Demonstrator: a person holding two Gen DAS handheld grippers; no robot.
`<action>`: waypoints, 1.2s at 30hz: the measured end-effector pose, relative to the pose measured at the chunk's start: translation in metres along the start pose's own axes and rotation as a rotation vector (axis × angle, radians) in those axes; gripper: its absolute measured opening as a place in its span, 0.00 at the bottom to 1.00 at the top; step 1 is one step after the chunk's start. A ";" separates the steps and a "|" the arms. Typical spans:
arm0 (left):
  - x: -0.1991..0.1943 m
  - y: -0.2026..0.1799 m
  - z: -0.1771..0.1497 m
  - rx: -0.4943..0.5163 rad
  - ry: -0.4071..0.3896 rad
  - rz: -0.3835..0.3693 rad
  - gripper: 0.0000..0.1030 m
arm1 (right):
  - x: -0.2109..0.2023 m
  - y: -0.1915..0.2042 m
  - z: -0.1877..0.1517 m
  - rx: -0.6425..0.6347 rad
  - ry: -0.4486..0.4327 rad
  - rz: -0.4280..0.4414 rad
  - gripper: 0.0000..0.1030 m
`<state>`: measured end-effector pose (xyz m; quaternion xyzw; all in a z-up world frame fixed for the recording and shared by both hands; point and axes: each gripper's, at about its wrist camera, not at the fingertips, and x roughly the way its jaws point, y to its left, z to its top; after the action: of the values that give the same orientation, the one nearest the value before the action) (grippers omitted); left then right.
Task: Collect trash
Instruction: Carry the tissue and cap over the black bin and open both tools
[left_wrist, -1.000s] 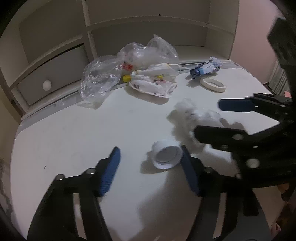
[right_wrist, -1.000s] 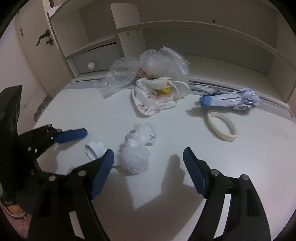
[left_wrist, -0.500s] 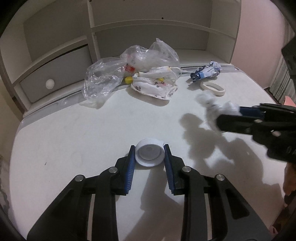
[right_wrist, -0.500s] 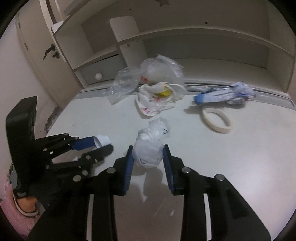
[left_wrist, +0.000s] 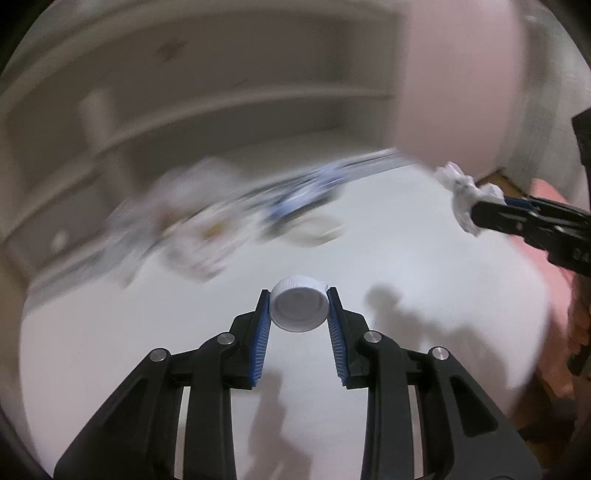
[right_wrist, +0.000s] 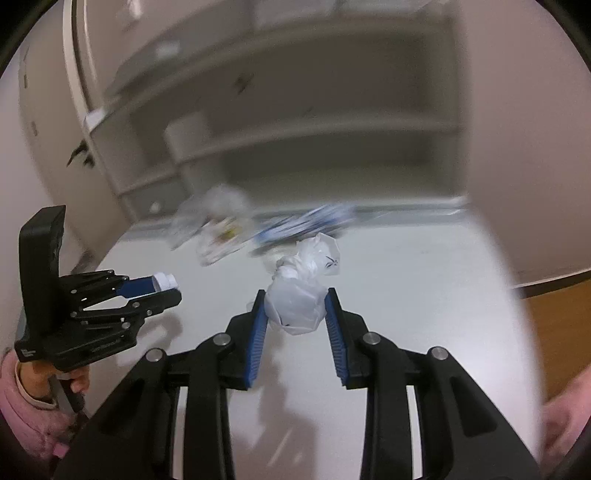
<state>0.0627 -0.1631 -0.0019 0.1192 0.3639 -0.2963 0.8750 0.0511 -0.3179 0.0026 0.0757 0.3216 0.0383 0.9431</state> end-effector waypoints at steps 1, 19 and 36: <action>-0.001 -0.018 0.006 0.029 -0.012 -0.033 0.28 | -0.028 -0.019 -0.003 0.022 -0.034 -0.040 0.30; 0.150 -0.374 -0.143 0.489 0.453 -0.532 0.28 | -0.097 -0.275 -0.305 0.710 0.454 -0.291 0.30; 0.173 -0.387 -0.167 0.396 0.498 -0.583 0.94 | -0.094 -0.302 -0.321 0.867 0.437 -0.304 0.93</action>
<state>-0.1693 -0.4751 -0.2398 0.2448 0.5186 -0.5573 0.6004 -0.2130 -0.5887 -0.2422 0.4026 0.5051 -0.2214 0.7306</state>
